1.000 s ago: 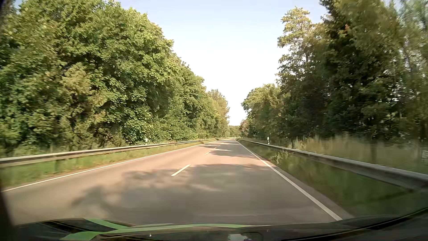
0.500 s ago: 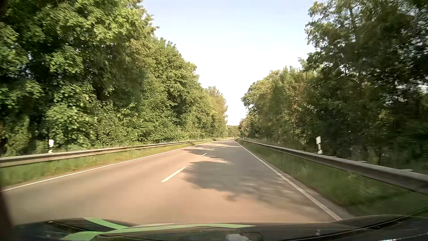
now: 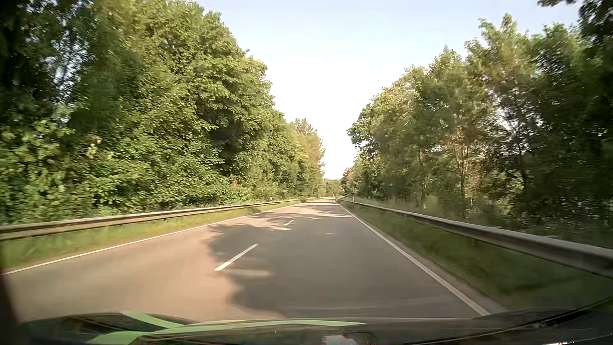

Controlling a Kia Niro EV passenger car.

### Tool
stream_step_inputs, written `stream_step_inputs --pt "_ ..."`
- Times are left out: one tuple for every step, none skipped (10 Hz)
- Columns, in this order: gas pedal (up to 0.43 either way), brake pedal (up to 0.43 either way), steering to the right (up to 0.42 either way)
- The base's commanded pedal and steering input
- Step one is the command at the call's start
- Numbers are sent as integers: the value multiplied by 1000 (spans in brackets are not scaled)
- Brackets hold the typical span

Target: Follow the waypoints while adhering to traffic rules and regulations

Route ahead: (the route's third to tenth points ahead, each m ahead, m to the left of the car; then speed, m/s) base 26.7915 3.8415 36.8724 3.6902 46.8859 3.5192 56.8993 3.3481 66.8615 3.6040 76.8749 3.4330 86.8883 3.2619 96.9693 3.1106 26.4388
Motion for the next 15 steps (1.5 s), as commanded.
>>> stream_step_inputs --pt "189 0 0" --pt "189 0 0" --pt "189 0 0" --pt "169 0 0" --pt "118 0 -1" --pt "98 0 -1" --pt "79 0 -1" --pt "79 0 -1" --pt "79 0 -1" --pt "79 0 -1" --pt "79 0 -1" --pt "79 0 -1" --pt "79 0 -1" --pt "79 0 -1" --pt "79 0 -3"
